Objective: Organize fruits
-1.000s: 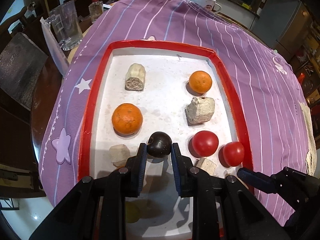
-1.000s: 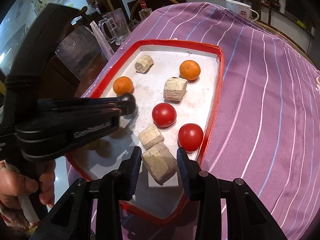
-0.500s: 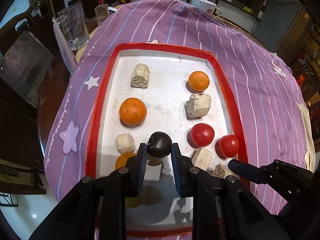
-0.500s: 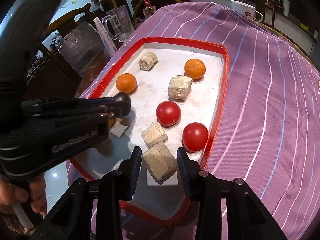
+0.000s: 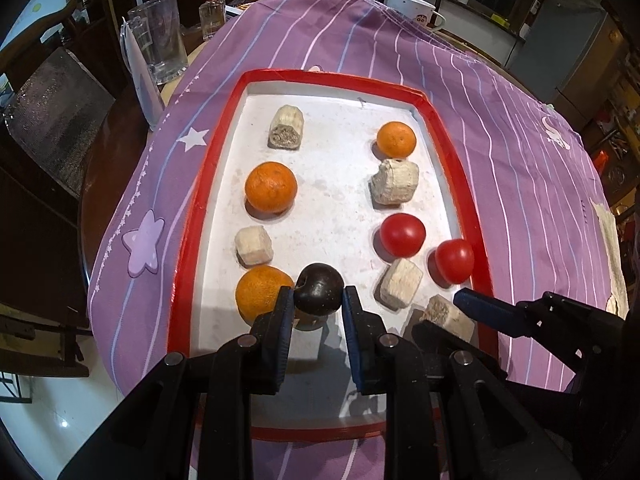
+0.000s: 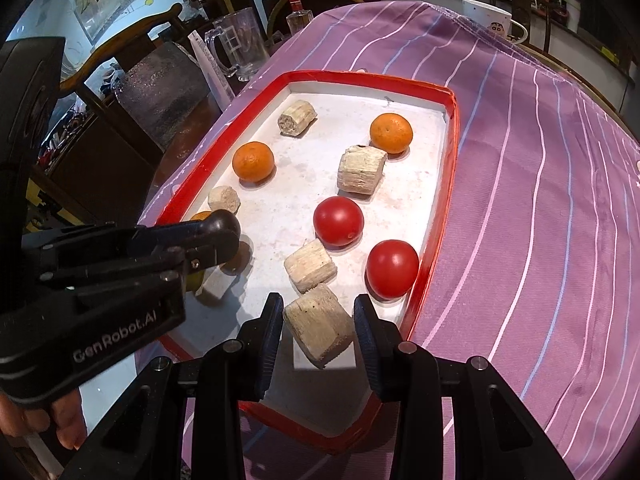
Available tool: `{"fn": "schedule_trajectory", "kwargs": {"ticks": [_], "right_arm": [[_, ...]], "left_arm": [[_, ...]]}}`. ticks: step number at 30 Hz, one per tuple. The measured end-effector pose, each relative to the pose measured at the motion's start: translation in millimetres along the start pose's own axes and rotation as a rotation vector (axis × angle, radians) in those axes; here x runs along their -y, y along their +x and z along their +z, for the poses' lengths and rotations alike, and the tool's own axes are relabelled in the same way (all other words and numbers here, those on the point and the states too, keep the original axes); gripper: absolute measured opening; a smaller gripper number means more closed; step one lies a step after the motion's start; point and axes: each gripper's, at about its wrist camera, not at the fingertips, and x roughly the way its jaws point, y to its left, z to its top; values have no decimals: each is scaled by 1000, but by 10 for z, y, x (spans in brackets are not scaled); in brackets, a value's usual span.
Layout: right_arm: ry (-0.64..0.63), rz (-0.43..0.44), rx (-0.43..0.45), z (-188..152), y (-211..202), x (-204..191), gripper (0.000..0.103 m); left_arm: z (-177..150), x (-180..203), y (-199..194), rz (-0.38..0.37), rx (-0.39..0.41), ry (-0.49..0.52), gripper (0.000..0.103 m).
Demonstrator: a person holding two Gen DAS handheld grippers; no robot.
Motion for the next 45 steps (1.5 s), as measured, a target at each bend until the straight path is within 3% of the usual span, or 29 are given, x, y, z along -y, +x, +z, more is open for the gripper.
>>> {"fn": "schedule_trajectory", "kwargs": {"ticks": [12,17,18,33,39,45], "right_arm": [[18,2,3,-22,-6,25,41],[16,-7,15,-14,-32,28,41],[18,-7,13,-13,-28,31,41],[76,-6,98,49,-286,215,41],[129,-15,99,-14,-371,452,41],[100,8,95,-116,-469,549,41]], "left_arm": [[-45,52,42,-26,-7,2,26],[-19,20,-29,-35,21,-21,52],[-11,0,-38,-42,24,-32,54],[29,-415,-218,-72,62,-218,64],[-33,-442,-317,-31,95,-269,64],[-122,-245,-506,25,155,-278,64]]}}
